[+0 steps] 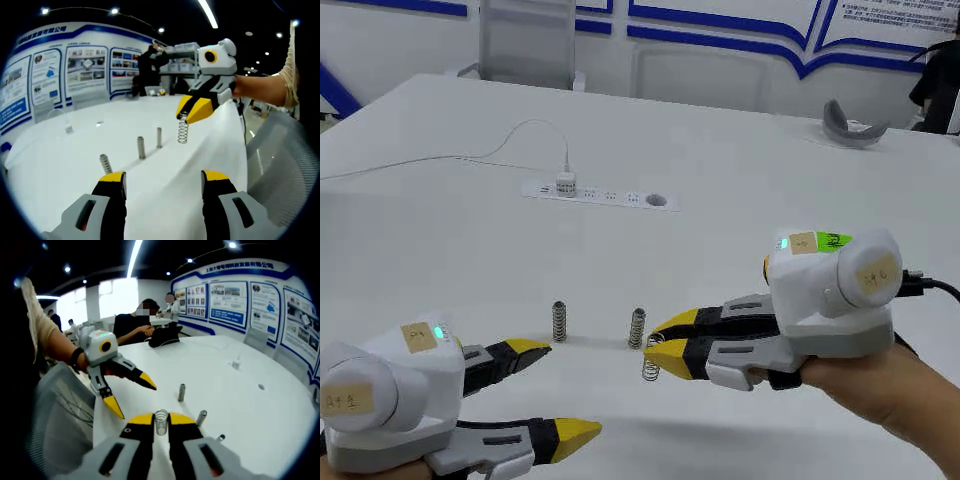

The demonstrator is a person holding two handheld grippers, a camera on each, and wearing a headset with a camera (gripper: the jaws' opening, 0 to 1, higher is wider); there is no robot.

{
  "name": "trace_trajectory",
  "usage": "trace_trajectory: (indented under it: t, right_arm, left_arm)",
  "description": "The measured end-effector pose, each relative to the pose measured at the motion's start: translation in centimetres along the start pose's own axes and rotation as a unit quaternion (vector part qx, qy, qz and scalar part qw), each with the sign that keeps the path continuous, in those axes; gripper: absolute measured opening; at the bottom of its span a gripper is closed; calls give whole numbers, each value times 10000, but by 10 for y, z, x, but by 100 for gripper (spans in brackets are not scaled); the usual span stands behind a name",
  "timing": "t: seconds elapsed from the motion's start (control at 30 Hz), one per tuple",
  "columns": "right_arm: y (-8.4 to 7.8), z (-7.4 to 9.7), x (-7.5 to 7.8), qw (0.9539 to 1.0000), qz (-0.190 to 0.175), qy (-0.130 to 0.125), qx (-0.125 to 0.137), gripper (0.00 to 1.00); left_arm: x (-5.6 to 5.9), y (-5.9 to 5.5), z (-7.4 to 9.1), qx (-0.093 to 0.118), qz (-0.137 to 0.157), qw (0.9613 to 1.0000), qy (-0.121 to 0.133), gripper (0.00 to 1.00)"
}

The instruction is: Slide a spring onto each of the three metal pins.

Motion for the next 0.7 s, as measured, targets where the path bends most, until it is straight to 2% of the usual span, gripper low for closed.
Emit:
trace_trajectory:
  t: [0.4, 0.7]
  right_arm:
    - [1, 14, 22, 9994, -110, -331, 88, 12]
    - [3, 26, 54, 9956, -270, -882, 170, 12]
  left_arm:
    - [-3, -6, 6, 13, 121, 9998, 138, 65]
    - [-3, -8, 9, 3, 167, 9997, 176, 67]
Point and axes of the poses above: the centre of the closed fingertips' face, and the gripper's own axes: z roughly backward along the fingers, x roughly to its right, y roughly out of its top, the point moved 5 cm from there along z, roughly backward along the fingers, and after that the axes turned 9 degrees about -x, right-handed, at the moved point
